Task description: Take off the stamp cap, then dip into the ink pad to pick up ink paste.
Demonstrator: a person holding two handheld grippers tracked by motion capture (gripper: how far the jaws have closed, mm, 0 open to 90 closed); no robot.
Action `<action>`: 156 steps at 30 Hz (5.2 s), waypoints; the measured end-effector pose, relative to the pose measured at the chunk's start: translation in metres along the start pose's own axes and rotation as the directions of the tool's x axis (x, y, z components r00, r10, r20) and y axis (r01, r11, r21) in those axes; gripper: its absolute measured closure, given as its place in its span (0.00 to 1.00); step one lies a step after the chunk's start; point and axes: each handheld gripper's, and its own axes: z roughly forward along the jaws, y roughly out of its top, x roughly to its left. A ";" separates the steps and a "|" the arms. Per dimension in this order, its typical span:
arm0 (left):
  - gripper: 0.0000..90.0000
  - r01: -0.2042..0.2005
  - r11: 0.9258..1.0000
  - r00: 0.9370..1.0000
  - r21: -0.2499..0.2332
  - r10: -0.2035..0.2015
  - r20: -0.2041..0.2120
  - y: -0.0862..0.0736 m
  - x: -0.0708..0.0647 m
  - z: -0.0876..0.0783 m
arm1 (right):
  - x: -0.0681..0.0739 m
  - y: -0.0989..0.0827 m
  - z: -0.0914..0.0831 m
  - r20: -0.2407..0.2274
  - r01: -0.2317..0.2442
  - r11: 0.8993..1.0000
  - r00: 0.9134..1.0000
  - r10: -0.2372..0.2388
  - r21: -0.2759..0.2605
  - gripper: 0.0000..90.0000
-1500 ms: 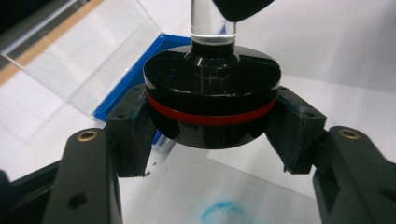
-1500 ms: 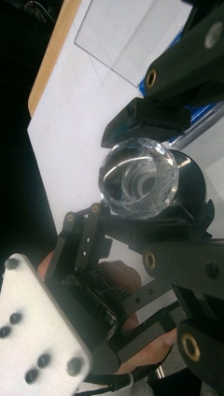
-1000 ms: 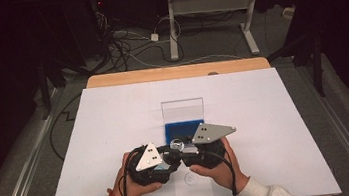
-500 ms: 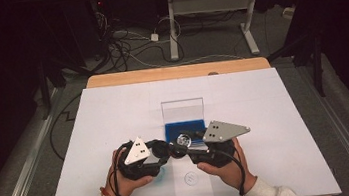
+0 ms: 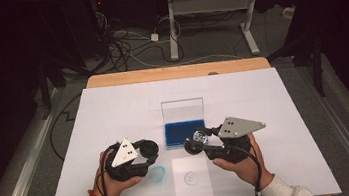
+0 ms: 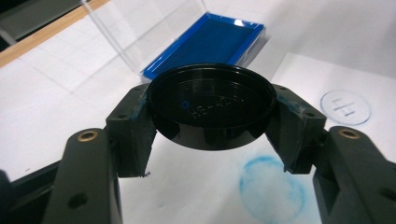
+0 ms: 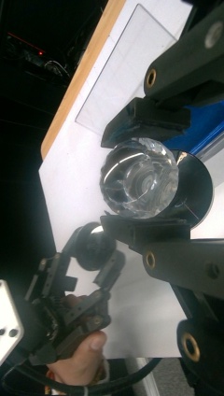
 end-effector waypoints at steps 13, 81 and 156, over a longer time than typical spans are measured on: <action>0.41 -0.008 1.000 0.996 0.024 0.010 -0.088 -0.026 0.010 -0.026 | -0.015 -0.006 -0.012 0.037 -0.005 0.998 0.999 0.003 0.057 0.64; 0.41 0.062 0.997 0.997 0.047 -0.059 -0.059 -0.049 0.011 -0.036 | -0.049 0.036 0.034 0.070 0.047 0.975 0.996 -0.064 0.216 0.64; 0.41 0.050 0.996 0.998 0.076 -0.048 -0.028 -0.050 0.009 -0.030 | -0.065 -0.019 0.090 0.152 -0.071 0.939 0.988 0.020 0.337 0.64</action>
